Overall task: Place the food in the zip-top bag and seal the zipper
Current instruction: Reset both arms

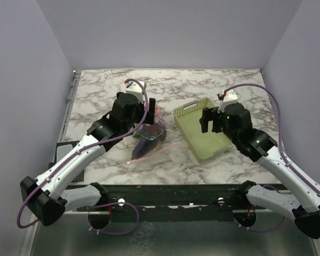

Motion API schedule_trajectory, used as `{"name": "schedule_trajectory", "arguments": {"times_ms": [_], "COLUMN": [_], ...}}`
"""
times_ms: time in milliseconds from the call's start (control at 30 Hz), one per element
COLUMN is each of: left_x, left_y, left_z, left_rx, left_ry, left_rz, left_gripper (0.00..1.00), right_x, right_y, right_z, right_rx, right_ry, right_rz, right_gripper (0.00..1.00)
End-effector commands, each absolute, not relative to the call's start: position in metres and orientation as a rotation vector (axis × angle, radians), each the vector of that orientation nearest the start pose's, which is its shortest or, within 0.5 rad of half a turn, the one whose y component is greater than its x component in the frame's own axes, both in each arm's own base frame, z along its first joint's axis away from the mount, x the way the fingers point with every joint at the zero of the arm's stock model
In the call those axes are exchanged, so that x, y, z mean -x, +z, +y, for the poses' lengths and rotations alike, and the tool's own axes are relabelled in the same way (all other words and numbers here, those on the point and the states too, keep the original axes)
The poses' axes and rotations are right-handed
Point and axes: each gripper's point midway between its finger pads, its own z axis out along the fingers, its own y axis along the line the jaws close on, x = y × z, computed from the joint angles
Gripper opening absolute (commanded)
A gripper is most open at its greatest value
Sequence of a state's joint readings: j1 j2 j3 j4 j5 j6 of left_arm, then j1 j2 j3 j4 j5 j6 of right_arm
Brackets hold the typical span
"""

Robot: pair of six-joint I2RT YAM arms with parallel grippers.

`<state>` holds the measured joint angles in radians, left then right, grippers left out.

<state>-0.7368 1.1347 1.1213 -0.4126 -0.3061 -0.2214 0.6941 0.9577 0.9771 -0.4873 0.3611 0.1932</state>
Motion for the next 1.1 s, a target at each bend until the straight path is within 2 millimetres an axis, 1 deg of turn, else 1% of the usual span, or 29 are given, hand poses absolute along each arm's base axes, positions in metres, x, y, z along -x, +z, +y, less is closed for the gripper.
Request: {"name": "schedule_trajectory", "arguments": {"times_ms": [0,100,200,267,400,467,600,833,967,1067], "left_x": [-0.319,-0.327,-0.331,-0.330,-0.321,-0.316,-0.309,-0.302,-0.301,-0.301], "left_y": [0.275,0.273,0.273,0.275,0.279,0.284,0.293,0.298,0.300,0.300], "left_z": [-0.176,-0.160,-0.141,-0.127,-0.112,-0.105,-0.101,-0.100,-0.102,-0.098], "left_rx": [-0.140,-0.075,-0.008,0.041,0.071,0.094,0.098,0.091,0.066,0.094], "left_ry": [-0.269,-0.254,-0.212,-0.169,-0.150,-0.147,-0.169,-0.201,-0.206,-0.194], "left_rz": [1.972,1.970,1.954,1.930,1.874,1.835,1.782,1.741,1.735,1.730], "left_gripper": [0.99,0.99,0.99,0.99,0.99,0.99,0.99,0.99,0.99,0.99], "right_x": [-0.288,-0.295,-0.295,-0.293,-0.282,-0.276,-0.268,-0.254,-0.250,-0.250], "right_y": [0.275,0.279,0.282,0.285,0.296,0.301,0.306,0.324,0.327,0.326], "right_z": [0.146,0.123,0.109,0.104,0.098,0.096,0.093,0.086,0.086,0.087], "right_rx": [0.172,0.080,0.018,-0.001,0.016,0.029,0.032,0.012,0.021,0.028], "right_ry": [0.340,0.348,0.335,0.336,0.343,0.348,0.359,0.380,0.387,0.391], "right_rz": [1.938,1.920,1.887,1.857,1.749,1.708,1.645,1.528,1.509,1.512], "right_gripper": [0.93,0.94,0.96,0.97,0.99,1.00,1.00,1.00,1.00,1.00]}}
